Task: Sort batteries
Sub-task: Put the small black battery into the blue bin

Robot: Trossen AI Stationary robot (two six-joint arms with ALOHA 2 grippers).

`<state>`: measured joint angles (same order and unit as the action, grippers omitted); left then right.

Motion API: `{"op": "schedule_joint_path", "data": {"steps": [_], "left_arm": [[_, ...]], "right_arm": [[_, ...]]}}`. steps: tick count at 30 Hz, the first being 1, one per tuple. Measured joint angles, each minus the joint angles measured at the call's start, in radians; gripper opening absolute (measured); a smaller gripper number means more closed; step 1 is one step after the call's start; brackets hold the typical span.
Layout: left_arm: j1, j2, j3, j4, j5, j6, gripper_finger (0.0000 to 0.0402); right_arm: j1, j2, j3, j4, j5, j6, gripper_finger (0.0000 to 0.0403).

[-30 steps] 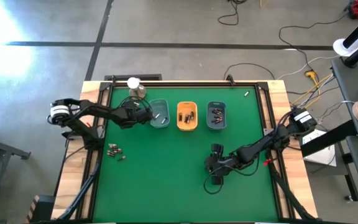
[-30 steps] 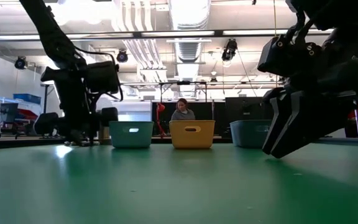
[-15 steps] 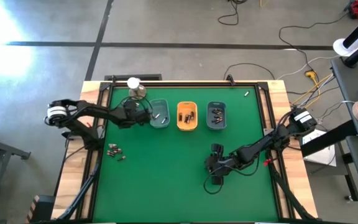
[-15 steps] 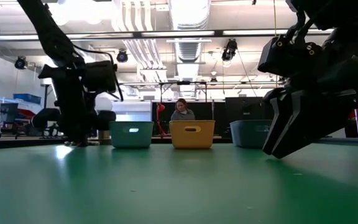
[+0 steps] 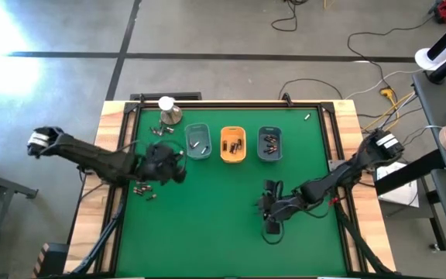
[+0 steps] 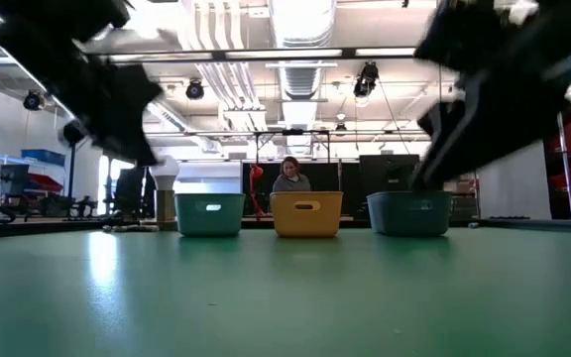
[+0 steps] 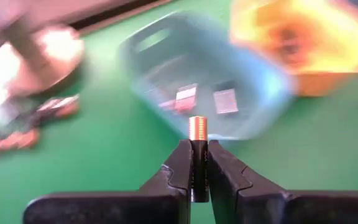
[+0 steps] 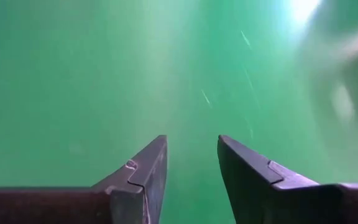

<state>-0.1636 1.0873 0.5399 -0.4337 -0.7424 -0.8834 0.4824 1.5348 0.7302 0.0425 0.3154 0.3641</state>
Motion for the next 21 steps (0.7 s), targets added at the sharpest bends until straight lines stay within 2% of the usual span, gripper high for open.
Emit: {"op": "schedule_joint_path", "data": {"steps": [3, 5, 9, 10, 14, 17, 21], "left_arm": [[-0.149, -0.016, -0.003, 0.177, -0.085, 0.086, 0.0012], [-0.227, 0.005, -0.009, 0.343, -0.127, 0.203, 0.0012], [-0.284, 0.102, -0.02, 0.753, -0.101, 0.506, 0.0012], [-0.279, 0.137, -0.021, 0.863, -0.058, 0.574, 0.0012], [-0.233, 0.281, -0.029, 1.24, 0.23, 0.774, 0.0012], [-0.199, 0.355, -0.032, 1.437, 0.357, 0.852, 0.0013], [-0.129, 0.409, -0.042, 1.589, 0.516, 0.871, 0.0013]], "right_arm": [[0.024, -0.036, 0.003, 0.061, 0.056, -0.043, 0.0128], [0.031, -0.046, 0.003, 0.116, 0.121, -0.077, 0.0123], [0.016, -0.042, 0.002, 0.285, 0.192, -0.191, 0.0115], [0.008, -0.04, 0.002, 0.341, 0.192, -0.224, 0.0114], [-0.034, -0.033, 0.002, 0.574, 0.184, -0.389, 0.0119], [-0.054, -0.047, 0.002, 0.696, 0.183, -0.504, 0.013], [-0.065, -0.058, 0.002, 0.822, 0.169, -0.648, 0.0146]]}}
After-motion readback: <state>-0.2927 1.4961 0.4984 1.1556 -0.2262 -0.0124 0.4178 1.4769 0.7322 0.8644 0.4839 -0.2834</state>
